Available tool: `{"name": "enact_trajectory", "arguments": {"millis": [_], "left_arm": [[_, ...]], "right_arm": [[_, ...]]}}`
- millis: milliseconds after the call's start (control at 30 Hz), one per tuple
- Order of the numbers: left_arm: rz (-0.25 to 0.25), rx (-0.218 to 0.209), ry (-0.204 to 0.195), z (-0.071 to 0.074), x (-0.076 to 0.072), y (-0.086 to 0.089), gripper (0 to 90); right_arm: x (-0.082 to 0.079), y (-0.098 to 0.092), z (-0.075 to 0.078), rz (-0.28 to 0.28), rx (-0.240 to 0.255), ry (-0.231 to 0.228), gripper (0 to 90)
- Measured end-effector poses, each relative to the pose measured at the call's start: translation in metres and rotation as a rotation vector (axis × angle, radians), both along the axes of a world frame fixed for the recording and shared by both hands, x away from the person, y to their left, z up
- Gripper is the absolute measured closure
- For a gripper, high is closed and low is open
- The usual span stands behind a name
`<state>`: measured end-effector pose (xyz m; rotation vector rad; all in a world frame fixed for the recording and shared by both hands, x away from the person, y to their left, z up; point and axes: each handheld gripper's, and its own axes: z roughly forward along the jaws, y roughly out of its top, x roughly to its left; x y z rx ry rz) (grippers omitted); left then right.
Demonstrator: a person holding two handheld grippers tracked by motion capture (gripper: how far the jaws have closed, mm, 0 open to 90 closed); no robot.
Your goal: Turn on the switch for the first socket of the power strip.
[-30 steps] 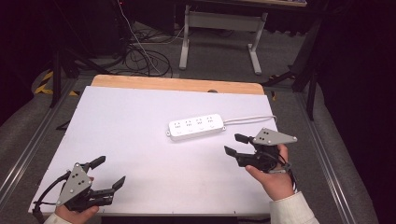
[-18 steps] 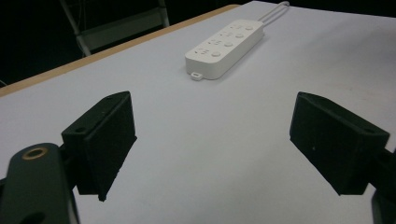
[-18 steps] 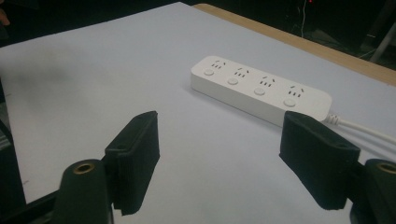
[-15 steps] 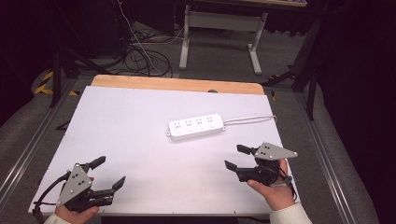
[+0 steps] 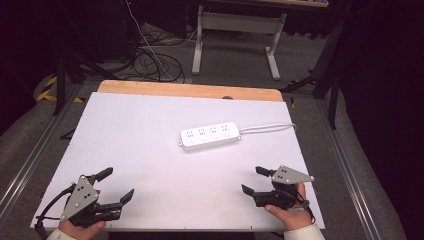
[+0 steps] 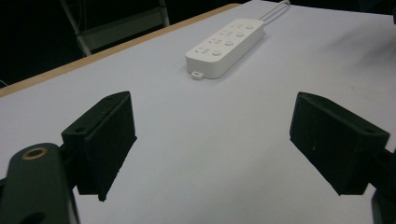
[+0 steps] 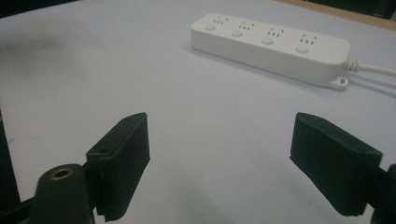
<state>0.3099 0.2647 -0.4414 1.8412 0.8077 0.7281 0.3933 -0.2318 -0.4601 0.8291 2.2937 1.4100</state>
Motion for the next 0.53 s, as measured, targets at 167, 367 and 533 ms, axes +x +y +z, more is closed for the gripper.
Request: {"name": "enact_trajectory", "arguments": {"millis": [167,367,533], "left_arm": [[0.001,0.003,-0.002,0.0,0.001,0.001,14.9],[-0.003,-0.013,0.012,-0.002,0.003,0.002,14.8],[0.005,-0.032,0.024,-0.003,0.005,0.005,14.8]], "right_arm": [[-0.001,-0.001,-0.013,-0.007,-0.058,0.022,17.1],[0.0,0.0,-0.019,-0.013,-0.073,0.042,16.6],[0.004,-0.002,-0.018,-0.026,-0.053,0.065,16.6]]}}
